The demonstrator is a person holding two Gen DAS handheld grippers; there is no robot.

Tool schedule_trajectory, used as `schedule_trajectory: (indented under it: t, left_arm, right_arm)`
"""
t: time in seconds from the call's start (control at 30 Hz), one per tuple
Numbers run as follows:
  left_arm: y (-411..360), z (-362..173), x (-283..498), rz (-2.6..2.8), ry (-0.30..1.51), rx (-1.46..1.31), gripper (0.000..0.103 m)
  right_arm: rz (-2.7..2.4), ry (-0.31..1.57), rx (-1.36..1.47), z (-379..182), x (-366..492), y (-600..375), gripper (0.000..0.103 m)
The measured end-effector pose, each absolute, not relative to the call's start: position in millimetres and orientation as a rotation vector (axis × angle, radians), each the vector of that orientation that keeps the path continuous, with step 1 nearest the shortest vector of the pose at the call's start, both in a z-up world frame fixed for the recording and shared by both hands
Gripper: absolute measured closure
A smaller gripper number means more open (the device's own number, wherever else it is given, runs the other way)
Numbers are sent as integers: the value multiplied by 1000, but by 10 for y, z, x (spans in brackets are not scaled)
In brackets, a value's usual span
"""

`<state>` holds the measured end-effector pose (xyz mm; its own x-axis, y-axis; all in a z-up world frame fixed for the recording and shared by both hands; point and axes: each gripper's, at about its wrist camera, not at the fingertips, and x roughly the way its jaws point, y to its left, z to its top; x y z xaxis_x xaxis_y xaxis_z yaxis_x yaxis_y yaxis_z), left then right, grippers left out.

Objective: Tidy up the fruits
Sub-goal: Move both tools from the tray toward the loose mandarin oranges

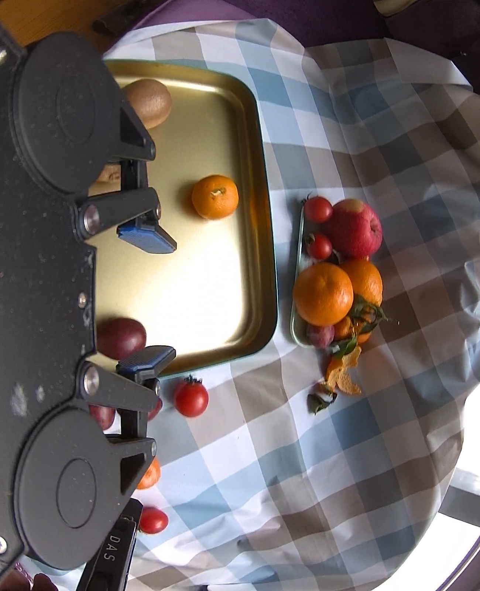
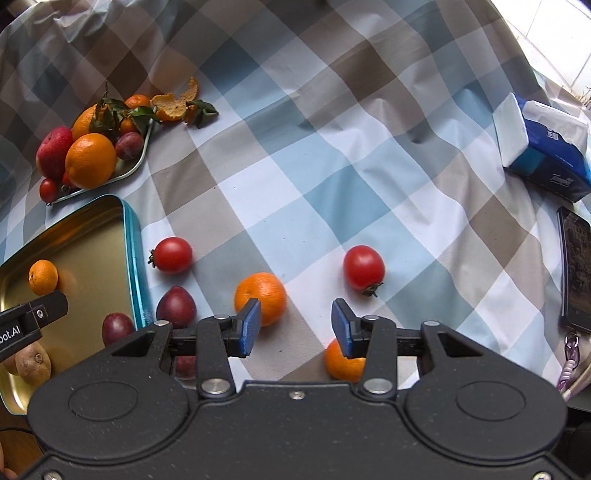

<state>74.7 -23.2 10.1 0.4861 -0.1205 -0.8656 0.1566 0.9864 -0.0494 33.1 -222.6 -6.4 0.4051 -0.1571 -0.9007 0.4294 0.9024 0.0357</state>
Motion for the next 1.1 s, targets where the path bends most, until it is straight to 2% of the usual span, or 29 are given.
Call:
schedule_trajectory:
  t: [0.2,0.43,0.57,1.1]
  left_arm:
    - [-615,105,639,-248,1048,83,46]
    - [-894,34,595,-292,1067,124,46]
    - [-969,-4,601,-318,1096,112,46]
    - [-983,-121,662,-325,1146,82,47]
  right_arm:
    - [-474,1011,308,-31,119,-2448,52]
    - [-387,1127,311,-208,76,-2585,52]
    - [-369,1169,340,-329,44,-2614,52]
    - [-327,1103,284,-422,93,-2469,52]
